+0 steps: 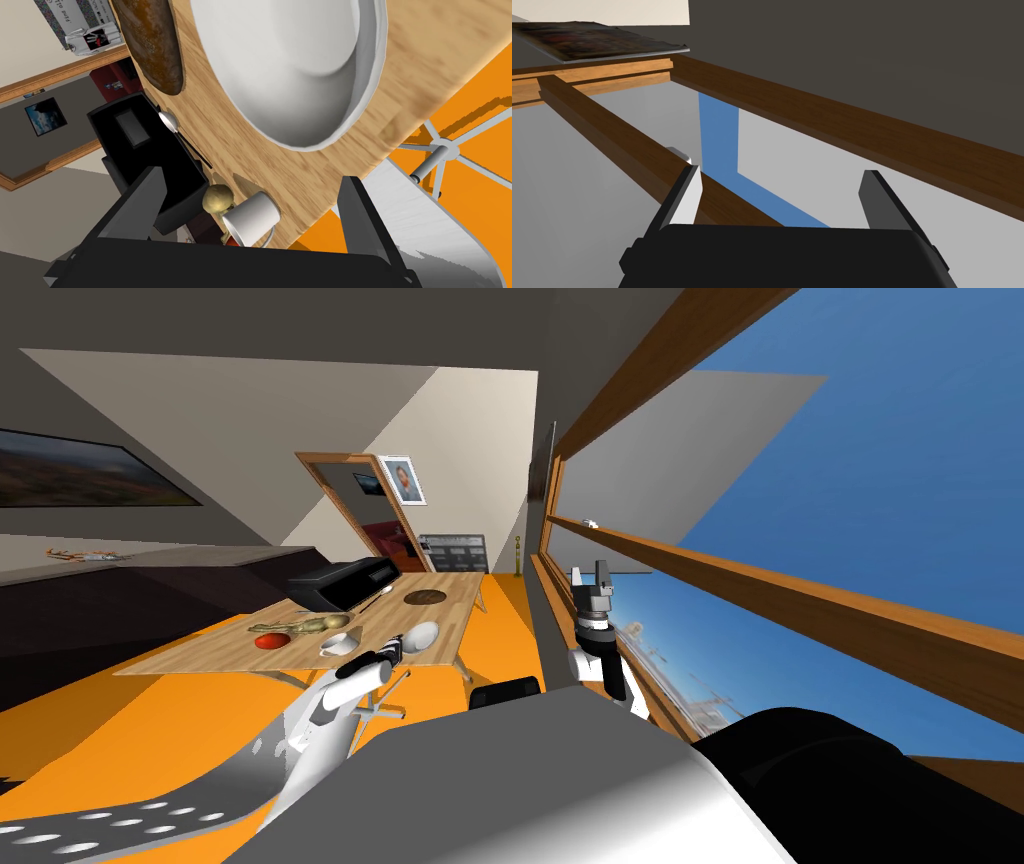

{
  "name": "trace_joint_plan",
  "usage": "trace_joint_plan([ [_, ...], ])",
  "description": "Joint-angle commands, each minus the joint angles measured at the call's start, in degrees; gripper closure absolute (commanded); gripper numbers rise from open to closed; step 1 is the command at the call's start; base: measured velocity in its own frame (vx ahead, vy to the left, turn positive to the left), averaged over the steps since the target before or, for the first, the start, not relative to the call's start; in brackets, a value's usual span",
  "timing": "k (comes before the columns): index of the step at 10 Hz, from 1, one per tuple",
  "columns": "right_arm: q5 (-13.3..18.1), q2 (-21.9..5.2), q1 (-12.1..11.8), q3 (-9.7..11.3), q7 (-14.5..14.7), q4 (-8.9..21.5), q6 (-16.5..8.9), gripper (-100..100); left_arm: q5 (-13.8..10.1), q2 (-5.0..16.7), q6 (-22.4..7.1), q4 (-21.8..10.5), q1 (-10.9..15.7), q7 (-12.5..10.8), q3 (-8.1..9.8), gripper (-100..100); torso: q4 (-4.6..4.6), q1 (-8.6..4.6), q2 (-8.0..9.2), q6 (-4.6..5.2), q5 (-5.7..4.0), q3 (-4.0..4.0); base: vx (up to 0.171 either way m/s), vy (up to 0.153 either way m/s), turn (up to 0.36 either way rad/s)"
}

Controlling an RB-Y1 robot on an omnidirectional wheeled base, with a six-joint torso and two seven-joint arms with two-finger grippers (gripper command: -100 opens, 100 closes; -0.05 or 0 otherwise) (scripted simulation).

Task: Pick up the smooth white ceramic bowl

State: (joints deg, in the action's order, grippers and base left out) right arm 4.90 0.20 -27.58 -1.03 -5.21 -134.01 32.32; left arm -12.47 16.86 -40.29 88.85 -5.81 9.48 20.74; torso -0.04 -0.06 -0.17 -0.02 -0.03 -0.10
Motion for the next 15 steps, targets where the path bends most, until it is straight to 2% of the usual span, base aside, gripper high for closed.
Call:
trace_joint_plan([
  [1,0.0,0.0,0.0,0.0,0.0,0.0,0.0,0,-0.36,0.61,-2.86,-1.57,0.54,0.36,0.52,-100,0.0,0.0,0.0,0.0,0.0,0.0,0.058,-0.023,-0.03],
  [2,0.0,0.0,0.0,0.0,0.0,0.0,0.0,0,-0.36,0.61,-3.25,-1.57,0.54,0.36,0.52,-100,0.0,-0.01,-0.03,0.0,0.0,-0.01,0.049,-0.027,-0.015],
  [3,0.0,0.0,0.0,0.0,0.0,0.0,0.0,0,-0.57,1.02,-5.46,-2.8,0.99,0.61,0.9,-100,0.0,-0.03,0.0,0.0,0.0,0.0,0.043,-0.026,-0.028],
  [4,0.0,0.0,0.0,0.0,0.0,0.0,0.0,0,-0.57,1.02,-5.54,-2.8,0.99,0.61,0.9,-100,0.0,-0.03,0.01,0.0,0.0,0.01,0.043,-0.022,-0.015],
  [5,0.0,0.0,0.0,0.0,0.0,0.0,0.0,0,-0.76,1.38,-7.61,-3.94,1.35,0.85,1.23,-100,0.01,-0.01,0.02,0.0,0.0,0.01,0.056,-0.023,-0.021],
  [6,0.0,0.0,0.0,0.0,0.0,0.0,0.0,0,-0.76,1.38,-7.61,-3.94,1.35,0.85,1.23,-100,0.0,-0.01,-0.01,0.0,0.0,0.0,0.044,-0.016,-0.014],
  [8,0.0,0.0,0.0,0.0,0.0,0.0,0.0,0,-1.06,1.87,-11.06,-5.87,1.81,1.25,1.69,-100,0.01,0.0,0.02,0.0,0.0,0.02,0.05,-0.02,-0.031],
  [11,0.0,0.0,0.0,0.0,0.0,0.0,0.0,0,-1.36,1.8,-14.59,-8.26,1.65,1.65,1.88,-100,-0.01,-0.05,-0.05,0.0,-0.01,-0.03,0.061,-0.029,-0.018],
  [12,0.0,0.0,0.0,0.0,0.0,0.0,0.0,0,-1.24,1.93,-14.01,-7.52,1.87,1.47,1.88,-100,0.0,-0.05,-0.01,-0.01,-0.01,-0.01,0.019,-0.013,0.001],
  [13,0.0,0.0,0.0,0.0,0.0,0.0,0.0,0,-1.27,1.94,-14.31,-7.62,1.86,1.51,1.89,0,0.02,0.0,0.09,-0.01,0.0,0.05,0.0,0.0,0.0],
  [14,0.0,0.0,0.0,0.0,0.0,0.0,0.0,0,-0.84,1.64,-12.51,-9.47,2.19,1.25,1.4,-100,0.03,0.04,0.16,-0.01,0.01,0.09,0.019,0.02,-0.003],
  [15,0.0,0.0,0.0,0.0,0.0,0.0,0.0,0,-0.74,1.57,-12.07,-9.94,2.27,1.19,1.27,-100,0.03,0.13,0.14,-0.01,0.02,0.08,0.025,0.033,-0.006],
])
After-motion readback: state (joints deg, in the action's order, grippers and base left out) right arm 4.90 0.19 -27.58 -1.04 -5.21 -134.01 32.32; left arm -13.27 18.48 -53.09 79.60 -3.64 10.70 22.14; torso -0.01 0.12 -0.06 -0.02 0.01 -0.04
